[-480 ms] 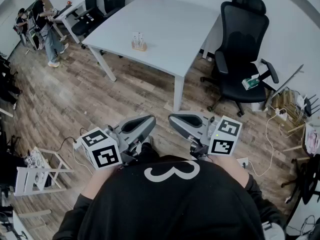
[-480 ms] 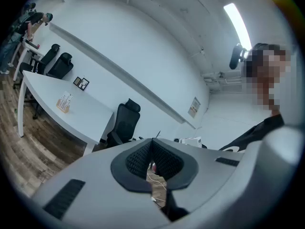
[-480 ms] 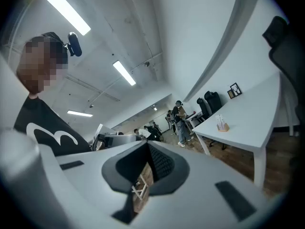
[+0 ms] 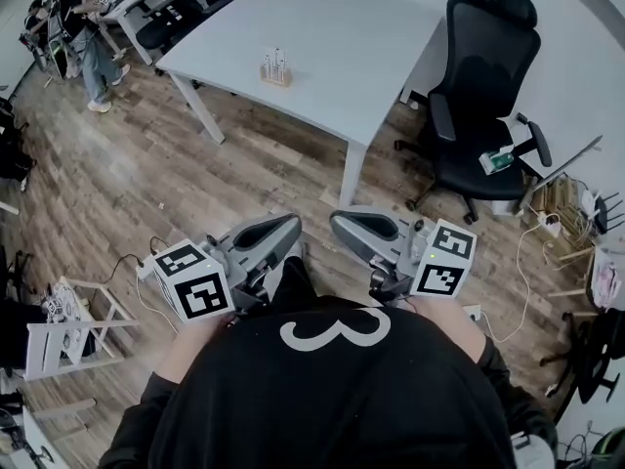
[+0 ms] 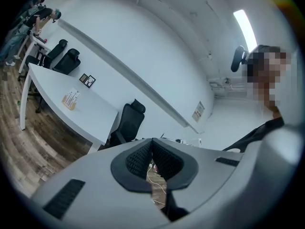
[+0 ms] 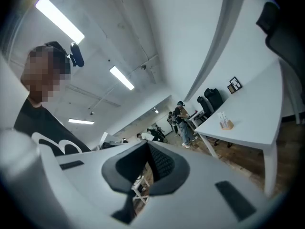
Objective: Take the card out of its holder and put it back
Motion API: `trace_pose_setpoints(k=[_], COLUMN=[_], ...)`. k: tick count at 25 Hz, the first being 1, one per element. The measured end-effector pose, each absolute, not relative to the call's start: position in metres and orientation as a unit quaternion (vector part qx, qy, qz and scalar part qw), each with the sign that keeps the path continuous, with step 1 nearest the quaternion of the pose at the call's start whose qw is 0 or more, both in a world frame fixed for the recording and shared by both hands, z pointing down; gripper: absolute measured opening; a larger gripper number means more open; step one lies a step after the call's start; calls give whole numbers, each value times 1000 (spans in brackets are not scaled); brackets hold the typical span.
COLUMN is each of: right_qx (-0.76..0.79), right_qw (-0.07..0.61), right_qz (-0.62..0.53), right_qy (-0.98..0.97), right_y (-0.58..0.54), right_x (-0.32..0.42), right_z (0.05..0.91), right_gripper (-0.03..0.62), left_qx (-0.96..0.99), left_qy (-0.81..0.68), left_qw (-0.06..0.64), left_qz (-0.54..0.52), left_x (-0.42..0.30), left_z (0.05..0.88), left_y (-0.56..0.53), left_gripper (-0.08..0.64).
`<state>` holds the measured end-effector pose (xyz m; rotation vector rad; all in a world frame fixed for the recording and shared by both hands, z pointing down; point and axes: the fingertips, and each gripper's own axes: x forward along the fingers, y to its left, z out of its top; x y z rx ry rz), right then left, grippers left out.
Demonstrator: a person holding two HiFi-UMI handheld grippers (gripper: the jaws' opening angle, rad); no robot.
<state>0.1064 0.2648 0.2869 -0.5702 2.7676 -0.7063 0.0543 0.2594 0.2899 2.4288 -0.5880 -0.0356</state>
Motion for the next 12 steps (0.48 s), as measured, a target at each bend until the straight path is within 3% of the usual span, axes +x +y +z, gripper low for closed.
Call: trace_pose_setpoints(k=[12], right_qx=[-224], right_qw=[107], right_qz=[-268], right_qy=[931], right_y=[168], right_x=[94], right_z=[307], right_gripper=[9], left_qx=[914], left_qy=[-206], left_qw=[348], left_qz=[-11], left_x=[38], left_z=[308], left_y=[160], left_gripper=[14])
